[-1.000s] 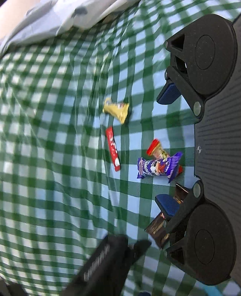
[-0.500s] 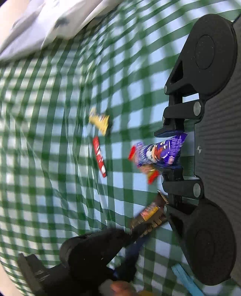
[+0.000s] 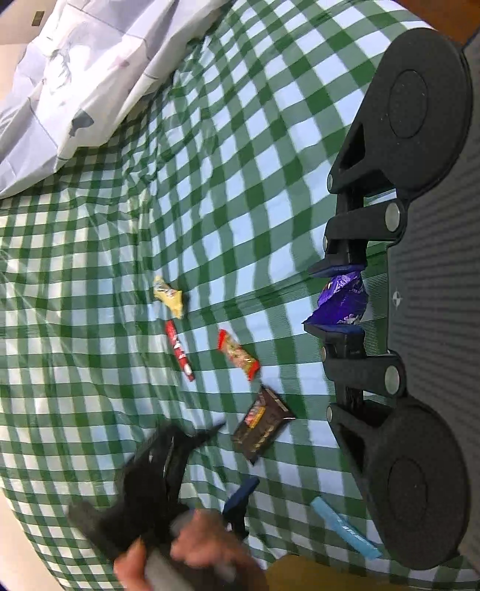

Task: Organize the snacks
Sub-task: 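Grasp the dark chocolate bar with the left gripper while the right grasps the purple wrapper, then carry the chocolate bar and purple wrapper over the cardboard box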

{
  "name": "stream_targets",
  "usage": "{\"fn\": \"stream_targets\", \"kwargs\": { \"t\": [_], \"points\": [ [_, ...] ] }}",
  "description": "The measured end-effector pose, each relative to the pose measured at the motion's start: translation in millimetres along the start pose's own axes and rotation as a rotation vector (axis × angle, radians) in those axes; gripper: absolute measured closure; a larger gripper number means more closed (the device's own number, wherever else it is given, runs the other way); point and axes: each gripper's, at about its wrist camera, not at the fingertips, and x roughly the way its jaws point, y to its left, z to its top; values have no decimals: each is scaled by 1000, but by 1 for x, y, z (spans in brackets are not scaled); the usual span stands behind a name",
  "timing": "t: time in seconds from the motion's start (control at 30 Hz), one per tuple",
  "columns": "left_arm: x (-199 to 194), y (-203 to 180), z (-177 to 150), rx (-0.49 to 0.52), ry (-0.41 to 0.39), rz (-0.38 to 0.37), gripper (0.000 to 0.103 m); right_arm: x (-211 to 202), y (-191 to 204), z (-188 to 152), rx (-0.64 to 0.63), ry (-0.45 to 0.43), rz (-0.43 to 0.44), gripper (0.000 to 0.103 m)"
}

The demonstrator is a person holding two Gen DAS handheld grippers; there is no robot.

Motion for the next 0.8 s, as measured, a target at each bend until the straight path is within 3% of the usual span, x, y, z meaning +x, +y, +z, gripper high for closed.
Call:
{"fn": "stream_targets", "kwargs": {
  "t": [0.1,0.17,0.2,0.33,0.6,0.8],
  "points": [
    [23,-9,0,50,19,87,26,2,0,5,-15,-11,9,77],
    [14,-11,-11,96,-43,157,57,4,-2,7,-13,-12,13,77],
    [12,-11,-14,126,-53,168,60,5,-4,7,-7,-11,14,78],
    [-19,24,-41,134,-43,132,60,-4,-7,5,35,-5,16,79],
    [-166,106,-144,249,-153,18,60,-78,3,10,75,-66,27,80],
    [-259,182,-228,259,-242,49,60,-167,52,3,0,-107,154,80]
  ]
}}
